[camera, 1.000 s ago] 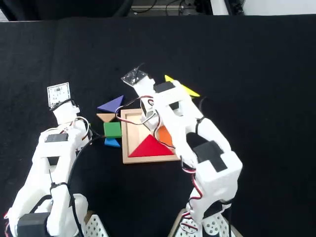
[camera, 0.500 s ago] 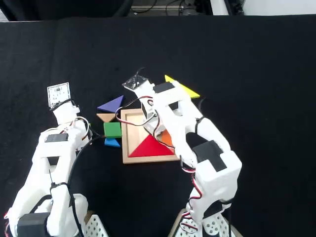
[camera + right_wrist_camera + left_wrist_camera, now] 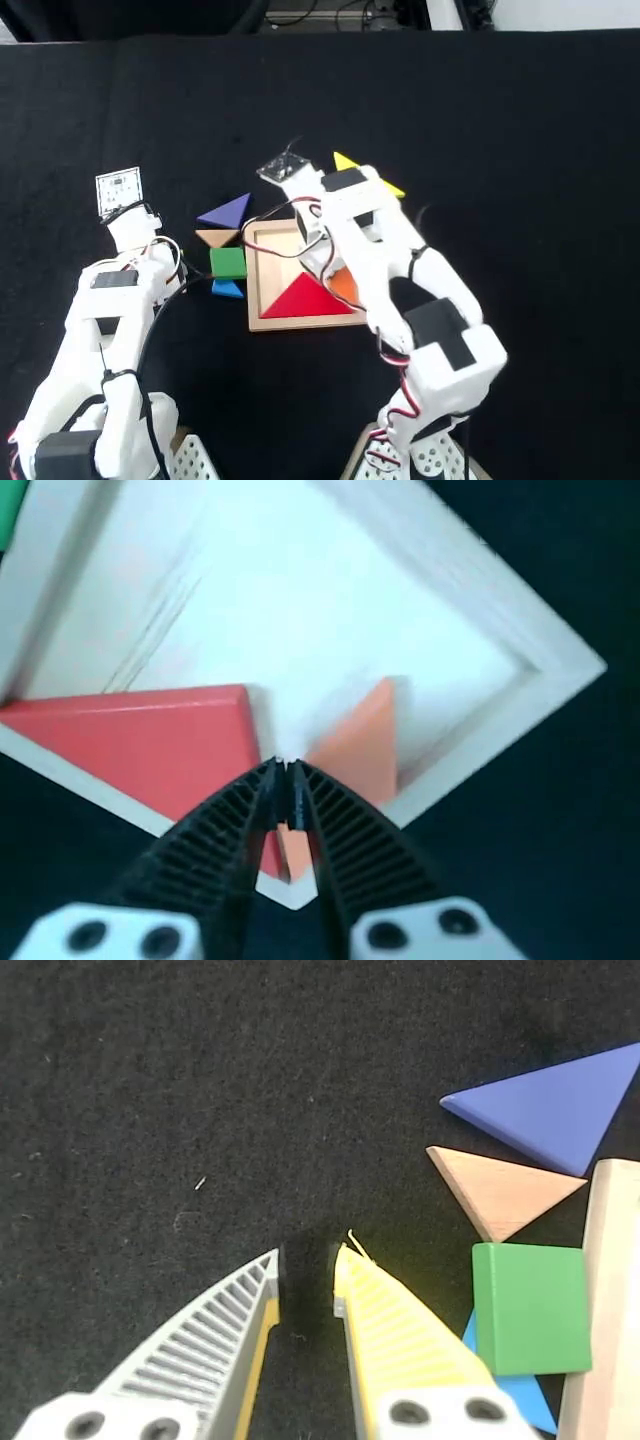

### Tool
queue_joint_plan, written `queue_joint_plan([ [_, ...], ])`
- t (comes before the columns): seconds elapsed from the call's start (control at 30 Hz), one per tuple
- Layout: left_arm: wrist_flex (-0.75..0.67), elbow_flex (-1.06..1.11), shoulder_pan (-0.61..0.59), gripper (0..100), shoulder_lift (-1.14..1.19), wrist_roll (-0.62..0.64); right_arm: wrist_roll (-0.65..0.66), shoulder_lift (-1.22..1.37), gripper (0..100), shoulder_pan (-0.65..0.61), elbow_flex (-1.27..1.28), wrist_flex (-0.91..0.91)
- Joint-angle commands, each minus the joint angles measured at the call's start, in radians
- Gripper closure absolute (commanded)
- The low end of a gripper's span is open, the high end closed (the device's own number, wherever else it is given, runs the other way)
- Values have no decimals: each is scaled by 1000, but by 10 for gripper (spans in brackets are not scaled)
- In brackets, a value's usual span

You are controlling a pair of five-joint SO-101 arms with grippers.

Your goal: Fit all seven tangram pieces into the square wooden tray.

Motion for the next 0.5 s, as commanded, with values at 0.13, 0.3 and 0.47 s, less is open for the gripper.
queue_joint_plan([
  [0.13, -17, -15, 8, 898, -23, 11, 6, -404, 988, 26, 2, 118],
  [0.3, -17, -15, 7, 898, -21, 11, 6, -716, 987, 120, 94, 123],
  [0.47, -17, -13, 7, 898, -23, 11, 114, -826, 982, 269, 364, -35],
])
